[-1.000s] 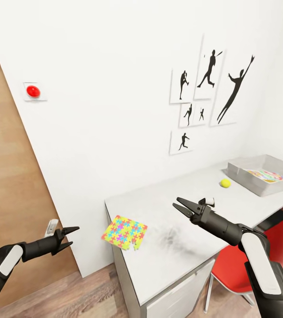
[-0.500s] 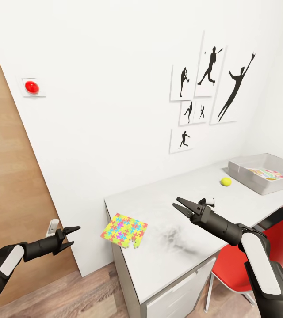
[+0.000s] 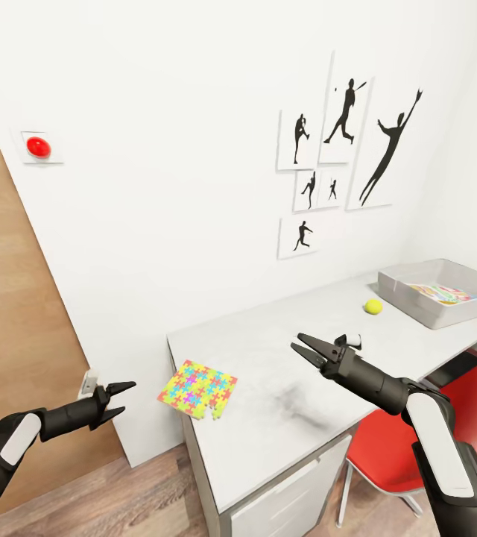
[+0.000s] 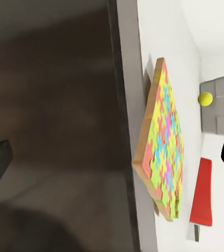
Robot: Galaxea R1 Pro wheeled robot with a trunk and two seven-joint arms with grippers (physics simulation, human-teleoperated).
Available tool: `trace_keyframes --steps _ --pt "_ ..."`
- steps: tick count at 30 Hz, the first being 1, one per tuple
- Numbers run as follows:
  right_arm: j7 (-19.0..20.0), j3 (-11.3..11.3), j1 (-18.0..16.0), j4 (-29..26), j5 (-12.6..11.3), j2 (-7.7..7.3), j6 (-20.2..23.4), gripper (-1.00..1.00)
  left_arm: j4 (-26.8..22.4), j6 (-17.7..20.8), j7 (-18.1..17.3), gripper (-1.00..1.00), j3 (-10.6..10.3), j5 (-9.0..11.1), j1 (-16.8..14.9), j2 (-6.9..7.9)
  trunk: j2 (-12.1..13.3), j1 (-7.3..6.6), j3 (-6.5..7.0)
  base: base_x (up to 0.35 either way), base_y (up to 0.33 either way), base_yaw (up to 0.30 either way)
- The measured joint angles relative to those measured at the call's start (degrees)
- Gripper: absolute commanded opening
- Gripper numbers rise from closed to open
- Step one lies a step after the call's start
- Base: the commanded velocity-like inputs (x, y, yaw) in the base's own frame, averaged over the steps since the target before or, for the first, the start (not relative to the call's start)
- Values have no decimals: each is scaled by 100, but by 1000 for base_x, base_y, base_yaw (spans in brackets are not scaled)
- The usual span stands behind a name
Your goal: Put all the toys in the child's room - the three board games (two on the bed and one on the table), the two jigsaw puzzles on the table, and the tennis ball on the table - inside the toy box on the table in the child's room.
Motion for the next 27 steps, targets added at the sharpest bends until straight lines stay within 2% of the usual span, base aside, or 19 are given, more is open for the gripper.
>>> trace_keyframes --steps 5,14,27 --pt "-4 0 1 1 0 0 -3 100 -1 0 0 100 0 -2 0 1 0 0 0 0 -90 0" --pt "3 0 1 0 0 0 -3 100 -1 0 0 100 0 -2 0 2 0 0 0 0 -211 0" --pt "-4 3 1 1 1 0 -2 100 -2 1 -2 100 -7 5 0 18 0 0 0 0 -22 0"
